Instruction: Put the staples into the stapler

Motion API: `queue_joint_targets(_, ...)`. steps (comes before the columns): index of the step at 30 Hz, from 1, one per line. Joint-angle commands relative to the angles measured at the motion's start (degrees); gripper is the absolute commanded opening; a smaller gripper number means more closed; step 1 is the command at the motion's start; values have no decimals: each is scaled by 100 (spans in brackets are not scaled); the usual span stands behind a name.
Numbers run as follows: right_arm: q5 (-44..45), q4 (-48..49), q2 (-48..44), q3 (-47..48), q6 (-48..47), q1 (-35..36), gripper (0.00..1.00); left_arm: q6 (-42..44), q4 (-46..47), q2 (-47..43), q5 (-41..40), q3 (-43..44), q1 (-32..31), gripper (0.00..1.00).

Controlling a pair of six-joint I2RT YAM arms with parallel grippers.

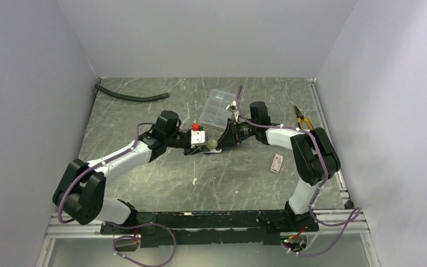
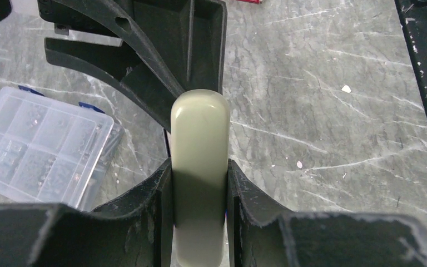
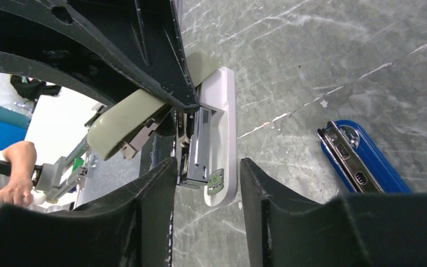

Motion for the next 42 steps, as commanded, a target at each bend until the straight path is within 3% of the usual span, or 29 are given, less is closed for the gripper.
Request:
queue_joint_targets(1, -192, -48, -7, 175, -274, -5, 45, -292, 771, -158, 23, -219, 52, 3)
queue_joint_targets(9, -40, 172, -383, -181, -374, -65, 23, -1450, 3053, -138, 755, -996, 459, 3)
queue_joint_targets(15, 370, 113, -687, -459, -626, -101, 12, -1903, 3788, -83, 1112, -1153, 618, 3)
queue_joint_targets(23, 594, 185, -972, -764, -924, -166, 0, -3042, 5505, -4, 1600, -1576, 935, 3)
queue_joint_targets(35, 351, 672, -1126, -1134, -898, -293, 0, -5544, 8777, 781, 2102, -2012, 1240, 3)
queue_joint_targets(39, 434, 130, -1317, -965, -1322, -300, 3, -5234, 8600, 800, 2123, -2044, 1243, 3)
queue_joint_targets(42, 596, -307, -1579, -834, -1684, -330, 26, -4656, 7581, 488, 2012, -2016, 1235, 3)
